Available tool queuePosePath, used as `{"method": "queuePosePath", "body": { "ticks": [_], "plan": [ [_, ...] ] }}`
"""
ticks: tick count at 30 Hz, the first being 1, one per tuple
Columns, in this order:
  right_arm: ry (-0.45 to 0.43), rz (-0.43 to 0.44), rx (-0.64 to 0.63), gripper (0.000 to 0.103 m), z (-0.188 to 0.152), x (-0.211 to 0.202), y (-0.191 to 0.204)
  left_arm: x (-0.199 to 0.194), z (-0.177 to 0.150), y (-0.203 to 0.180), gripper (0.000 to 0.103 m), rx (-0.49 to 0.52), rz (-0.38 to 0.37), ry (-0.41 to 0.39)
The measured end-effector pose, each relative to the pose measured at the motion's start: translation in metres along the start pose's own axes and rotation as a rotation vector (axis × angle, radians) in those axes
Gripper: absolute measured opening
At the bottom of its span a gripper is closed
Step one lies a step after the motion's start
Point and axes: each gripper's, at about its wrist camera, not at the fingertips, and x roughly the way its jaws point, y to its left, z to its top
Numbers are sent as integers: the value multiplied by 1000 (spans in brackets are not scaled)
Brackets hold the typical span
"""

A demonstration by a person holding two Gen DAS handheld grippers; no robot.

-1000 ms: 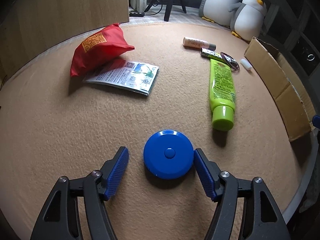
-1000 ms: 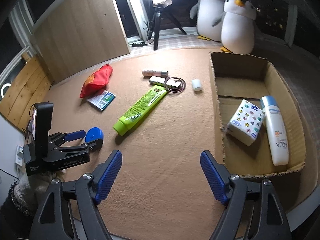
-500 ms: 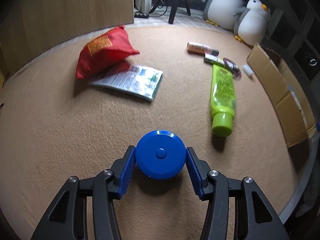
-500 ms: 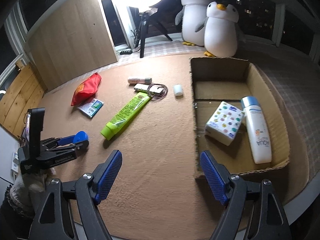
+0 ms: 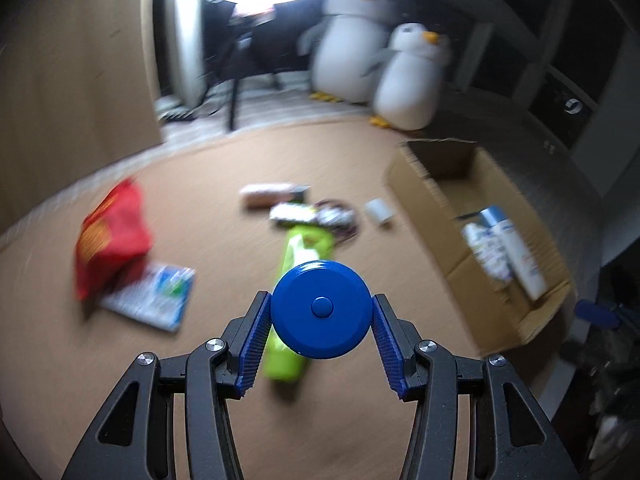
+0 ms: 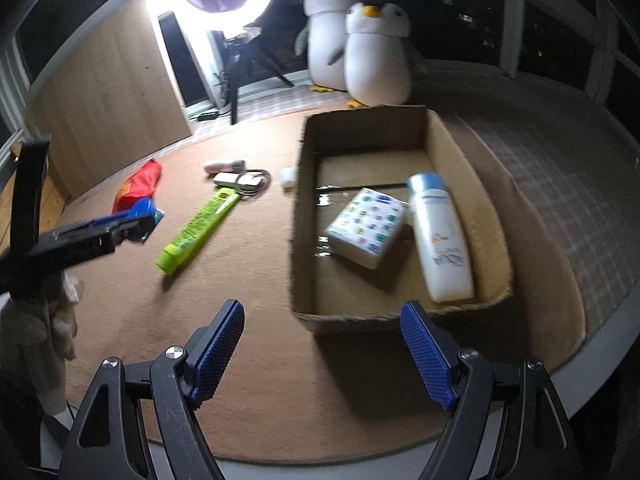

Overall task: Organize objects
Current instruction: 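Lift the blue tape measure with the left gripper, then lower the tape measure into the box and open the left gripper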

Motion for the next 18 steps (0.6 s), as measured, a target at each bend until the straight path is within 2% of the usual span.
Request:
{"method": "queuePosePath", "body": {
  "ticks": [9, 18],
  "plan": [
    [10, -34, 59, 77, -11, -6, -41, 29, 47, -77, 54, 81, -84, -21],
    [17, -49, 101, 77, -19, -10, -69, 72, 75, -129, 54, 139, -96, 3]
  ]
}}
